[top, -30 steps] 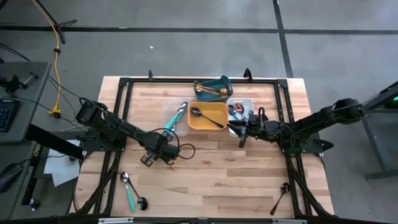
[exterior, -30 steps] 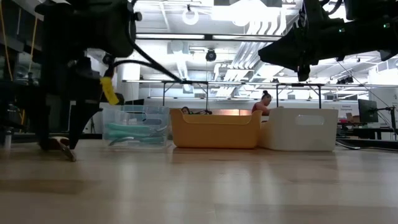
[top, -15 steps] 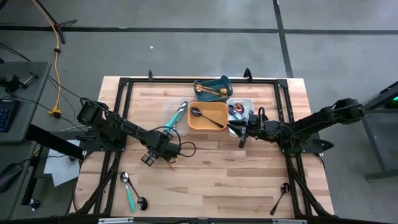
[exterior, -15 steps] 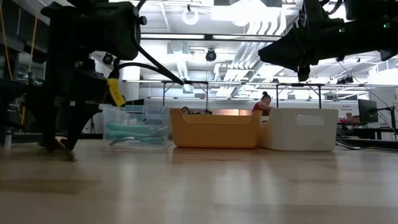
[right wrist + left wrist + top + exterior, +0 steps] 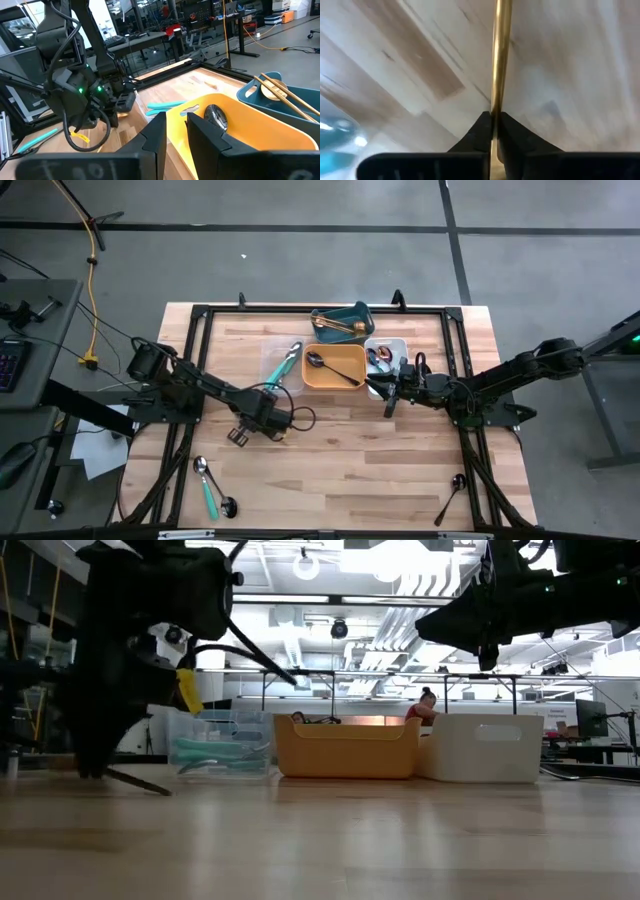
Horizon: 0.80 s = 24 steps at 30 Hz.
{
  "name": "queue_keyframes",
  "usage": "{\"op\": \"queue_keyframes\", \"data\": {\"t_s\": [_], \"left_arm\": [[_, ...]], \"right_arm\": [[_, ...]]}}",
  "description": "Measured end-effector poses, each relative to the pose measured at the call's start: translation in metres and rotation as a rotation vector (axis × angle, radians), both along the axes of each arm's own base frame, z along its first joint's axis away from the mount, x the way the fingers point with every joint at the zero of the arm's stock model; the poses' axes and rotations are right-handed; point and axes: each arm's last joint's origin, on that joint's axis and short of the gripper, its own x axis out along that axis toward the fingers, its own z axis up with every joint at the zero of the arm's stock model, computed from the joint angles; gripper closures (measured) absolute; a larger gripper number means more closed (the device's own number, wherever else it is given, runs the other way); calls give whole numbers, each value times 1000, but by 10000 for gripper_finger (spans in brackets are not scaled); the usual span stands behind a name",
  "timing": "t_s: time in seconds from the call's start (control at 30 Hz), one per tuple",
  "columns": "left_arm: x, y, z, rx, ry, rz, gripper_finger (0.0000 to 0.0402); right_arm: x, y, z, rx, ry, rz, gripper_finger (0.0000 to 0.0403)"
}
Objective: Sort silverware by color (type)
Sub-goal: Put the gold-colored spoon into the green bin
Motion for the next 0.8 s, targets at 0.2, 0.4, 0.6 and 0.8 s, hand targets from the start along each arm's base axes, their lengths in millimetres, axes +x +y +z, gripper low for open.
{"op": "queue_keyframes", "data": {"t_s": [0.2,0.4,0.6,0.8], "left_arm": [[9,-1,26,-34,-141,44,395],[14,4,58,-98,-399,134,395],[10,15,81,-190,-730,209,395],[-5,28,73,-306,-1147,282,395]], "right_arm": [[0,0,0,0,0,0,332],[0,0,0,-1,4,0,332],[0,1,0,17,-1,19,332],[0,1,1,27,-14,34,332]]}}
